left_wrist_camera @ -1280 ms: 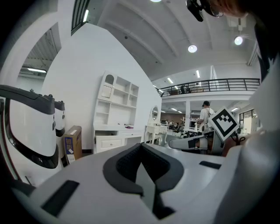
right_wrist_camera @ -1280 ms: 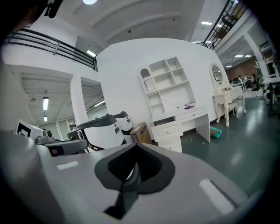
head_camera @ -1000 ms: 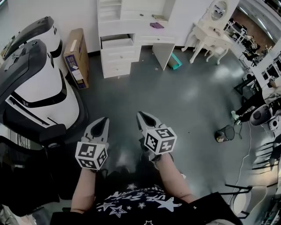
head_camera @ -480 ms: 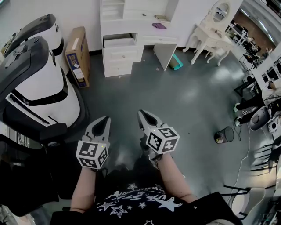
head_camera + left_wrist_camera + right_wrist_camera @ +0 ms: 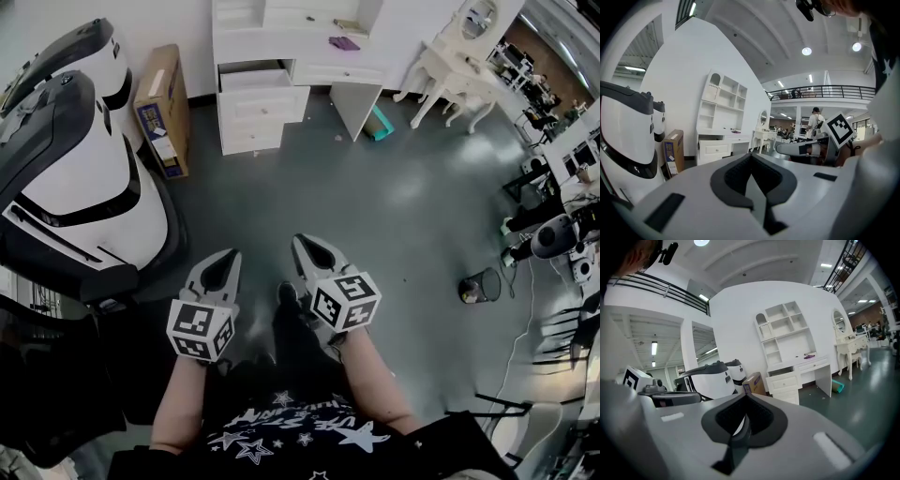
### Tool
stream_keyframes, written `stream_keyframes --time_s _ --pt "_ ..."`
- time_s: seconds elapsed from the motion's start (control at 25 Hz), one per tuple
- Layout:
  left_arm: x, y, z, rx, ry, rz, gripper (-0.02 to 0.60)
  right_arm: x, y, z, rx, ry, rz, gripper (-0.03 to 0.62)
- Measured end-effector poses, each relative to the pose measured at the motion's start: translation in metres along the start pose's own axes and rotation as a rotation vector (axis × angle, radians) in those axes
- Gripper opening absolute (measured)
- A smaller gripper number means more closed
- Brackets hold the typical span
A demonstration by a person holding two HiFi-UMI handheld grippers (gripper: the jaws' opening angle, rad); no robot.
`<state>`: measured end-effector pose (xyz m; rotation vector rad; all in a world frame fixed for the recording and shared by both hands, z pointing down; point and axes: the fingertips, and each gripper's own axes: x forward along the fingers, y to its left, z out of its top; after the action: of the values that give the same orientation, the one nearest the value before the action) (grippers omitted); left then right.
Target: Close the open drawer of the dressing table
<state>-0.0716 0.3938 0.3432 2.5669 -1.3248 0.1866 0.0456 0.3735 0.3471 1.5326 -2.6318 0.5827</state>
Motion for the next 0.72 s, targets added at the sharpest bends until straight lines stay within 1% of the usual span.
stream_keyframes --time_s 0.12,0.36,0.72 --pt "0.014 0.013 -0.001 -0.008 0.011 0.021 0.009 0.027 -0.008 0.000 0.011 0.014 0.006 0.003" --pt "0.051 0.052 0.011 -0.026 0.027 0.077 0.009 0.085 -0.022 0.011 0.003 0.061 0.074 0.003" --pt "0.117 0.091 0.034 -0.071 0.047 0.124 0.009 0.159 -0.067 0.050 -0.007 0.098 0.112 0.003"
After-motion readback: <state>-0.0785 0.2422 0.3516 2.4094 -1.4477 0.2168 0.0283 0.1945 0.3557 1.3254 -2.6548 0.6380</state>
